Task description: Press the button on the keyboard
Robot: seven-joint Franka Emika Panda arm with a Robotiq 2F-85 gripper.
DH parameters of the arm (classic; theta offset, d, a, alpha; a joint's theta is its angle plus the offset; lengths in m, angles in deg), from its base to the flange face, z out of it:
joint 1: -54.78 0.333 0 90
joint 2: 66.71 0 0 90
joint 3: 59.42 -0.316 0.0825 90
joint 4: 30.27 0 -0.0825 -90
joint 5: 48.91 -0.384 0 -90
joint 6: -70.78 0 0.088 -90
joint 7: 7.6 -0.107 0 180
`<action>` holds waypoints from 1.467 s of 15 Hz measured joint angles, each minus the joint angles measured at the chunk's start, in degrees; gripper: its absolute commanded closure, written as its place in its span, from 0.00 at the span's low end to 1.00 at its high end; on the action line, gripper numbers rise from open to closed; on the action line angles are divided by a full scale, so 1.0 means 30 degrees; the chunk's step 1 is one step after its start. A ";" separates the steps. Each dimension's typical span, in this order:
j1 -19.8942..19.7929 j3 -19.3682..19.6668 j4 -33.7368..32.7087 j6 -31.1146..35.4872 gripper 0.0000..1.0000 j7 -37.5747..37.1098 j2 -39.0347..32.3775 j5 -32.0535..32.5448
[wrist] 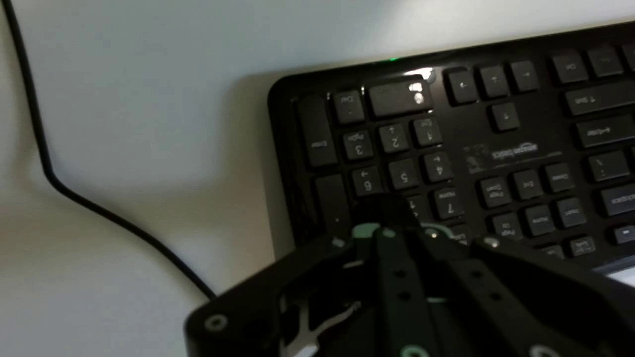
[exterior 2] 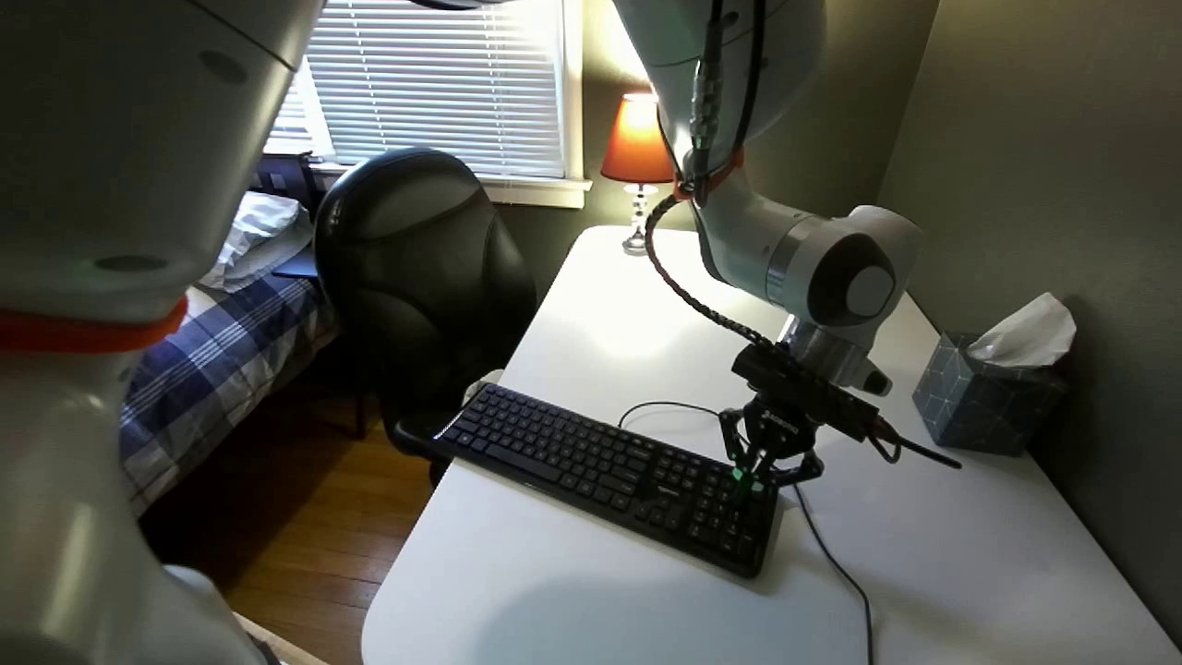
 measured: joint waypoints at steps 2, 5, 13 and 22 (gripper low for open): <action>0.0000 0.0000 0.0082 0.0004 1.00 0.0051 0.0176 0.0000; 0.0001 -0.0001 0.0270 0.0017 0.75 0.0099 0.0518 0.0000; 0.0007 -0.0009 0.1323 0.0490 0.20 0.0172 0.1774 0.0000; 0.0188 -0.0092 0.3179 0.2256 0.00 0.0199 0.3442 -0.0371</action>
